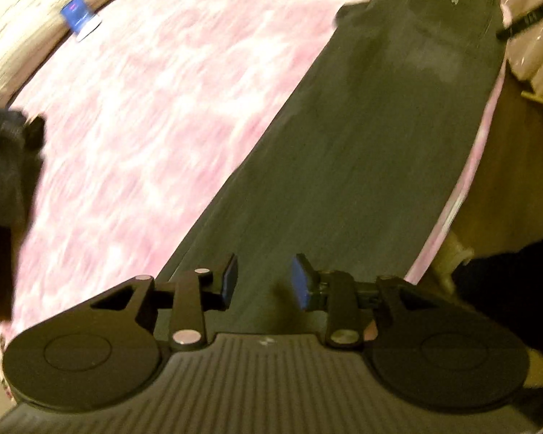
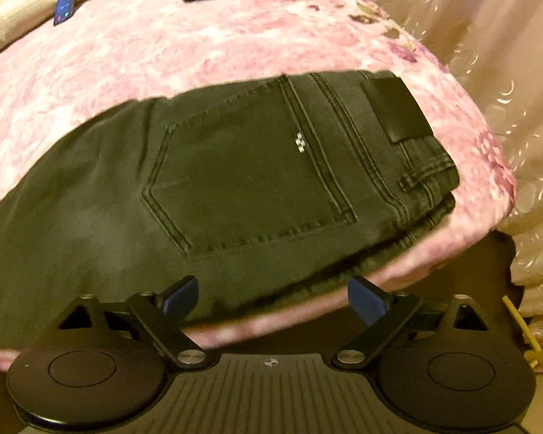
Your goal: Fold clothes
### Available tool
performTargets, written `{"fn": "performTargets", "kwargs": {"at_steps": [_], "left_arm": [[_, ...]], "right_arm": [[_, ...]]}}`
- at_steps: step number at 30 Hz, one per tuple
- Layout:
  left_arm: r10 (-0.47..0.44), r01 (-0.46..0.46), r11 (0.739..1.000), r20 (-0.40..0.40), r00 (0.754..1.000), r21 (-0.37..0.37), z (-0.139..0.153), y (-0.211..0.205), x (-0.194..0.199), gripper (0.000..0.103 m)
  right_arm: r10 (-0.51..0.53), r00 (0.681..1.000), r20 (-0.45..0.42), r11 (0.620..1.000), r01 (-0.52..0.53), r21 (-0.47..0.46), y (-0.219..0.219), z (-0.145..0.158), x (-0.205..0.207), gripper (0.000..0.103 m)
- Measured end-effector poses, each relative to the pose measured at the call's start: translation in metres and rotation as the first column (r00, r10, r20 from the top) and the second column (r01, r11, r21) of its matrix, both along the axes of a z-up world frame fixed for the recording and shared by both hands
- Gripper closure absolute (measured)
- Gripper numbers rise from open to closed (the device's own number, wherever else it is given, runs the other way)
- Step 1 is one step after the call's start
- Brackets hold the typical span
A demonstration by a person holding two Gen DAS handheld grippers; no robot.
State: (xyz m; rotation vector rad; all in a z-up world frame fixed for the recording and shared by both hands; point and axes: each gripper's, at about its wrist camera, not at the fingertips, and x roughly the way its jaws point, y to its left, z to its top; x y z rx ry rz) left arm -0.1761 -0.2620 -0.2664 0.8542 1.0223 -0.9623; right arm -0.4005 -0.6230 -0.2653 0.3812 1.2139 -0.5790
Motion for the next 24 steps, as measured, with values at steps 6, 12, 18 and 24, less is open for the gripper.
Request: {"fn": "performTargets", "kwargs": {"at_steps": [6,12,18,24], "left_arm": [[-0.002,0.002,1.0,-0.005,1.0,-0.004,0.011,-0.04,-0.037,0.069],[0.041,-0.041,0.999,-0.003,0.999,0.018,0.015,-0.043,-0.058,0.064],[0.12,-0.12,0.993,0.019,0.993,0.019,0.024,-0.006,-0.06,0.04],[0.267,-0.268,0.963,0.017,0.963,0.036,0.013,0.1,-0.034,0.018]], "right_arm": [[0.007,1.0,0.003,0.999,-0.007,0.047,-0.017,0.001,-0.015,0.011],[0.016,1.0,0.007,0.997,-0.017,0.077,-0.031,0.003,-0.025,0.011],[0.106,0.993,0.06,0.992,-0.11,0.056,-0.001,0.01,-0.01,0.011],[0.505,0.842,0.193,0.863,-0.499,-0.08,0.149,0.025,0.037,0.011]]}}
